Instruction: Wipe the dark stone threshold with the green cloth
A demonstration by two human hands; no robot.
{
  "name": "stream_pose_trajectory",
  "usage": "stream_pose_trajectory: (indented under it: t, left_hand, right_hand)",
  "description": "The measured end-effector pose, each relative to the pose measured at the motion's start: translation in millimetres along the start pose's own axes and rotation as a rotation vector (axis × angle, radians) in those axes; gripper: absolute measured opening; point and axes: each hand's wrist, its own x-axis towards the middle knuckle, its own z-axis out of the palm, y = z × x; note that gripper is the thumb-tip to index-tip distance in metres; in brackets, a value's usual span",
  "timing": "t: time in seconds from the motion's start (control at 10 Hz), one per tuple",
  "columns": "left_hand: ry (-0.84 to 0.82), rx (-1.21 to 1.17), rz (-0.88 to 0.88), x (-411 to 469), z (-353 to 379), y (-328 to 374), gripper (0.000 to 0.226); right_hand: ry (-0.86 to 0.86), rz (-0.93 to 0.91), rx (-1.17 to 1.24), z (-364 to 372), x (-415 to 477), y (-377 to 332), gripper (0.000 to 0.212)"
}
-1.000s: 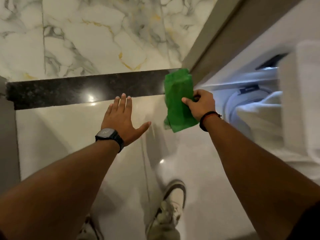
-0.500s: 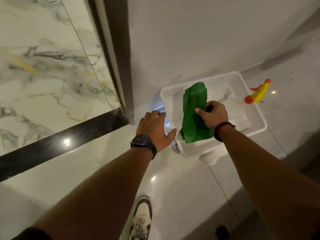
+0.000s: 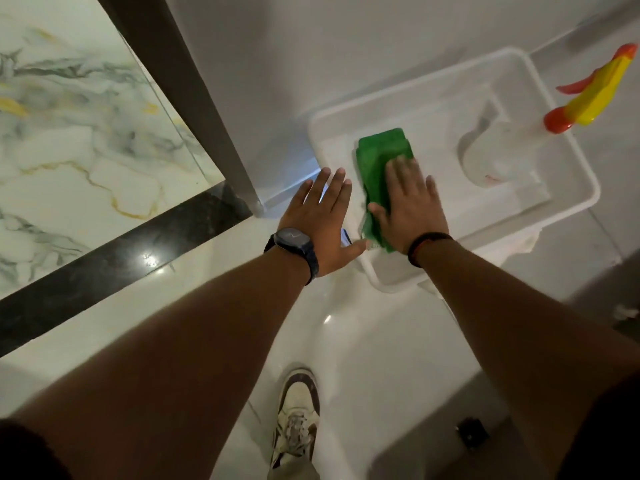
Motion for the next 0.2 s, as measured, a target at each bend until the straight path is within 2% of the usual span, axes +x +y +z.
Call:
stream_pose_trajectory:
  t: [0.1,0.2]
  left_hand:
    - [0.046,-0.028,0.001,-10.4,-8.4,-4.6,0.1]
    - [0.104,-0.056,-0.048,-30.7,-33.0,-24.8,0.099]
  right_hand:
    - [-0.163,-0.048,-0.115,6.9,-4.3,-1.7,0.072]
    - [-0.095,-0.009,-0.064,-17.6,-2.3,-16.4,0.069]
